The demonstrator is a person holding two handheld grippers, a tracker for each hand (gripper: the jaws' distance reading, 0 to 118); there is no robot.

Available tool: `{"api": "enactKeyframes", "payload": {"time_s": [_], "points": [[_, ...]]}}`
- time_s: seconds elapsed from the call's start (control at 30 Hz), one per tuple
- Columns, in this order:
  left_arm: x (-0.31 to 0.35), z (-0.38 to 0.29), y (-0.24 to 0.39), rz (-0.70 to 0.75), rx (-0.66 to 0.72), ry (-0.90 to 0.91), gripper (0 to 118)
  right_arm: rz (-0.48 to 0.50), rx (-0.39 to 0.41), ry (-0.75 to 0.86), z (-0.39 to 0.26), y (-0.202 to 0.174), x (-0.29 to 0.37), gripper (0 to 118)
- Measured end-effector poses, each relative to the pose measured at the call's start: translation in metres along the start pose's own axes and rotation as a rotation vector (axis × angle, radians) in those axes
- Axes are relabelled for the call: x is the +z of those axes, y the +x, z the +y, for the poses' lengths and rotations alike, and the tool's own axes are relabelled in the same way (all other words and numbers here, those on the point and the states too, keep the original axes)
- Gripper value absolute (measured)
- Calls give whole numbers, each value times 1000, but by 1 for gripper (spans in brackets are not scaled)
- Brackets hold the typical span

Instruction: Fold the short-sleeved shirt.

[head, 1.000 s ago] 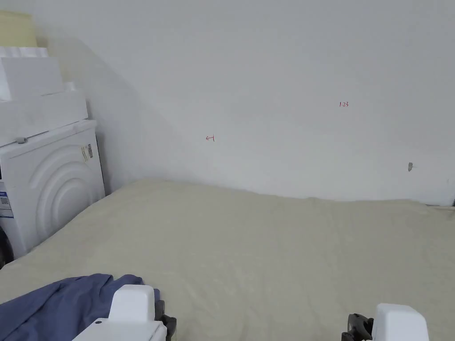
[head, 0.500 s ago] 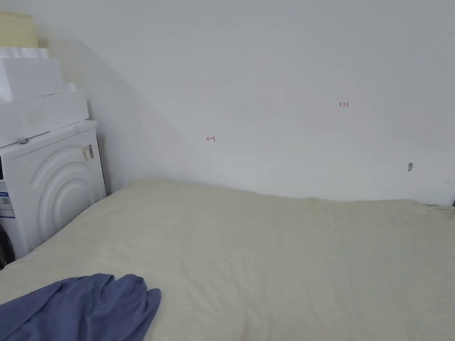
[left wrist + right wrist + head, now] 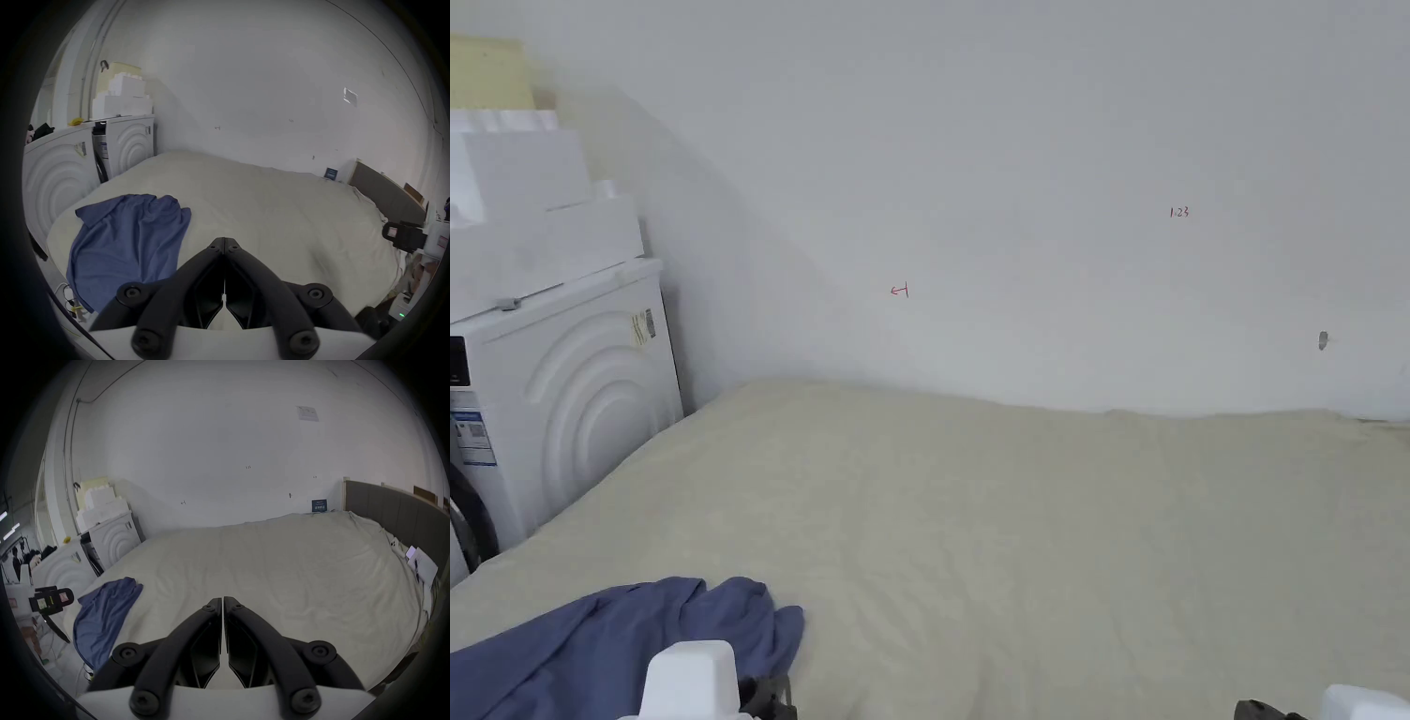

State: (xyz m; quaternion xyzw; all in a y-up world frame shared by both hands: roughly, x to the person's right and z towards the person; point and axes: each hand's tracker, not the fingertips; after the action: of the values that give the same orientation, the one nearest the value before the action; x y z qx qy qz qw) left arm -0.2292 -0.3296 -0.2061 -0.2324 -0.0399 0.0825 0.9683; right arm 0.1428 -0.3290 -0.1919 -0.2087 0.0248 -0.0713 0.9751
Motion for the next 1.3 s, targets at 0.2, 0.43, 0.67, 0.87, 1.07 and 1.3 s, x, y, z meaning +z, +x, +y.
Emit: {"api": "enactKeyframes", "payload": {"time_s": [0.2, 0.43, 0.67, 0.87, 1.07, 1.3], "points": [[-6, -7, -14, 55, -25, -21, 0, 11, -5, -25, -2, -1, -1, 2], [-36, -1, -73, 266, -205, -92, 45, 26, -7, -84, -15, 3, -3, 2], [-139, 34, -162, 322, -251, -249, 105, 3, -29, -195, -38, 6, -23, 3], [-241, 33, -214, 279, -218, -358, 105, -36, -62, -271, -53, 7, -46, 3], [-304, 12, -256, 338, -173, -434, 105, -56, -90, -318, -56, 16, -61, 3], [-318, -1, -263, 302, -71, -448, 97, -69, -125, -364, -65, 25, -67, 3]]}}
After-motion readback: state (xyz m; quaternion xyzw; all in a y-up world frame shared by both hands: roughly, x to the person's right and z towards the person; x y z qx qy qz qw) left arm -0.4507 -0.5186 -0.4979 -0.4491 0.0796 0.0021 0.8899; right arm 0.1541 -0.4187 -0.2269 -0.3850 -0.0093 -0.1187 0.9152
